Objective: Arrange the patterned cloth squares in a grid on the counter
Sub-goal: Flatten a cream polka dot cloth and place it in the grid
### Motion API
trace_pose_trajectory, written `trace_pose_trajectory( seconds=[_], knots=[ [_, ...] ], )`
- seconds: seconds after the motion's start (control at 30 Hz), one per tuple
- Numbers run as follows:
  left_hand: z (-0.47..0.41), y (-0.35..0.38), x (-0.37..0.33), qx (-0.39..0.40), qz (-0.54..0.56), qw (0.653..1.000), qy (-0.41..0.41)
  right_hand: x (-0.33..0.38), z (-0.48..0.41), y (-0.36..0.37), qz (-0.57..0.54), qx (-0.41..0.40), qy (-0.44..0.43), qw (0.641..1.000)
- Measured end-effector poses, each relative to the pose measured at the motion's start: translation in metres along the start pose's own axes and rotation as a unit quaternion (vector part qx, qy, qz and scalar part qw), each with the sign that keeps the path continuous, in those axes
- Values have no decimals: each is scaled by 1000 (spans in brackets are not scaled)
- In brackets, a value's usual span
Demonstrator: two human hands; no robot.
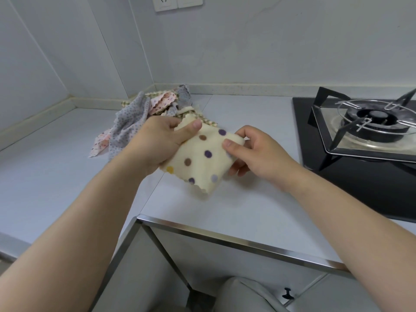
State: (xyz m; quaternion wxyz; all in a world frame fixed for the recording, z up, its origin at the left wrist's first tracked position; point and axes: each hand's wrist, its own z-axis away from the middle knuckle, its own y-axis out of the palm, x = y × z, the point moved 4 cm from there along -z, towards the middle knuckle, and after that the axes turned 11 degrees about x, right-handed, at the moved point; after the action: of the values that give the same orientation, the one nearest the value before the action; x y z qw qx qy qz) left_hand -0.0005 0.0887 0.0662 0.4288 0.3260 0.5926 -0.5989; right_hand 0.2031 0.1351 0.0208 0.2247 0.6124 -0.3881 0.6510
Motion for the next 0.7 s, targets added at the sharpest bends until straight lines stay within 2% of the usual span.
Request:
trace_pose_trajectory(
  seconds=[0.07, 0.13, 0.27, 0.33, 0.6, 0.7],
  knots=[
    [-3, 5, 9, 42, 102, 992, -54, -2, -1, -3, -39, -18, 22, 999],
    [-7, 6, 14, 33, 112, 992, -57, -5, -2, -4, -82, -26, 49, 995],
    [-8, 5, 8, -45, -36, 998, -37, -9, -1, 2, -116, -7, 93, 989],
    [-6, 3, 6, -83, -71, 993, -37, -10, -1, 7, -102, 8, 98, 990],
    [-7, -3, 17, -158, 114, 980, -51, -4, 4, 26, 4, 107, 60, 992],
    [-7, 1, 18, -180, 130, 974, -43, -8, 1, 31, 63, 85, 48, 993]
  ],
)
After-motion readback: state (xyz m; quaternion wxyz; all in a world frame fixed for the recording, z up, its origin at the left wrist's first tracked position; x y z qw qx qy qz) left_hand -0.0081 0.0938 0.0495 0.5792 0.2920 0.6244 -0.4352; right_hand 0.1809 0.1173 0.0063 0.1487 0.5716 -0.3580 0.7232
